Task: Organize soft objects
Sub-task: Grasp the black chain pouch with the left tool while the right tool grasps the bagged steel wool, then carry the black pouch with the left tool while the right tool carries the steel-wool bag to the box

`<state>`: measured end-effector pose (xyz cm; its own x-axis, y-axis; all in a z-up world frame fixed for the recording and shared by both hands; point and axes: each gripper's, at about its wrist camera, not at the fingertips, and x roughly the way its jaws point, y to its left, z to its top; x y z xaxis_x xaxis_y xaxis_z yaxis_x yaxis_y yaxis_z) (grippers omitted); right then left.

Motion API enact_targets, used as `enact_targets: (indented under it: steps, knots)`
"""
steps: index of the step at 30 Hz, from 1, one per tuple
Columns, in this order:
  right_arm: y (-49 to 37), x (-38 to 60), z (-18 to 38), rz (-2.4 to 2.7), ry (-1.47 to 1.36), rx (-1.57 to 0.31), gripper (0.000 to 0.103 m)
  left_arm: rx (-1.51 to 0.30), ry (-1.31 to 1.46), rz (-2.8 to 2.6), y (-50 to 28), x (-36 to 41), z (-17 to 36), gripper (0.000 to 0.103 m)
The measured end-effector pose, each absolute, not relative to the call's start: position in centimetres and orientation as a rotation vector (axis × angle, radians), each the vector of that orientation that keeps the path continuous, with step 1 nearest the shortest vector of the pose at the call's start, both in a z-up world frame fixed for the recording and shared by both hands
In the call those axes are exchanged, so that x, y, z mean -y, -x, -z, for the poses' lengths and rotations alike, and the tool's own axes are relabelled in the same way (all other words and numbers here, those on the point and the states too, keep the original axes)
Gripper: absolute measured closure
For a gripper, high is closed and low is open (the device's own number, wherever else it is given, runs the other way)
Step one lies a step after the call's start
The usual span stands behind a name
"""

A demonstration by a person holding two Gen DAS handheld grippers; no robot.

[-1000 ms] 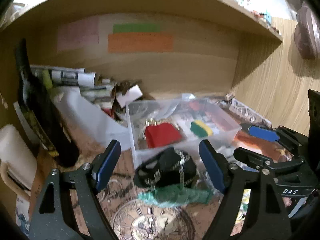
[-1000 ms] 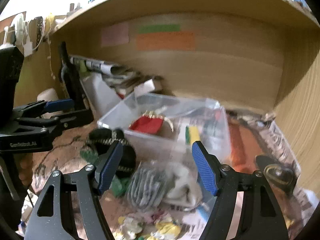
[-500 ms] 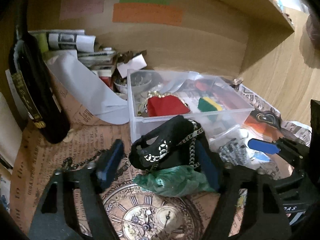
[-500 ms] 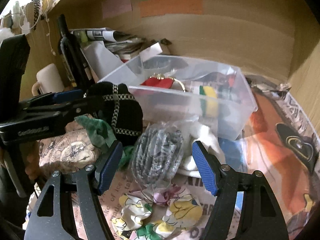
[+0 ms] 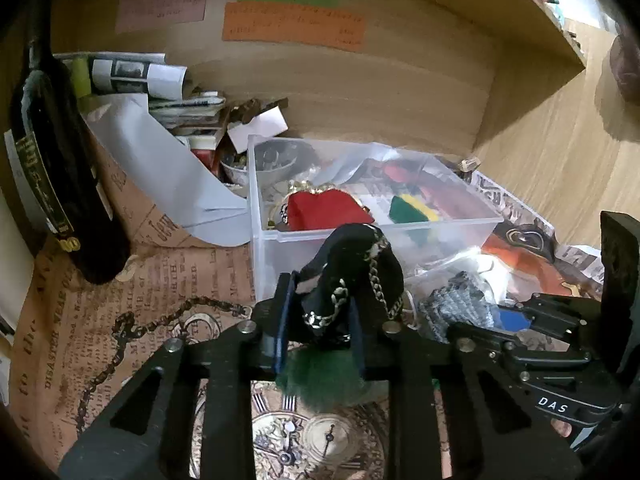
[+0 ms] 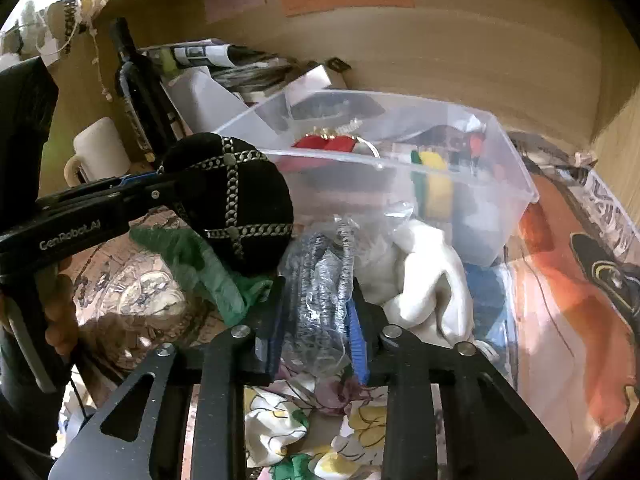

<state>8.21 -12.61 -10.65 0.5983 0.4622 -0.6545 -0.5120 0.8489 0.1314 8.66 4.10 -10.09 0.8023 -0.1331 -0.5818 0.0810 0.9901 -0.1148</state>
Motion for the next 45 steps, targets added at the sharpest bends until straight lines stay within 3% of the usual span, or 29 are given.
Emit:
enact_targets:
  steps: [2,9,27,45]
  knots:
    - [-8.2,12.6,10.3,-0.566,0.074,-0.723,0.080,-0.622,0.082,0.119,-8.5,-4.0,9.7,0.086]
    - [-7.3,13.3,7.6,-0.574,0.058,-0.635,0.080,-0.552,0.074,0.133,-7.2,-3.6,7.3,0.090]
    - [-9.4,16.2,1.1,-0.461,0.048,-0.409,0.080,-0.403,0.042,0.111,-8.6,-2.7,0.2,0.090]
    - [-17.0,13.0,3.9,-0.482,0.158,-0.546,0.080,-0.513,0.032,0.082,-17.4,-1.6,2.7,0.090]
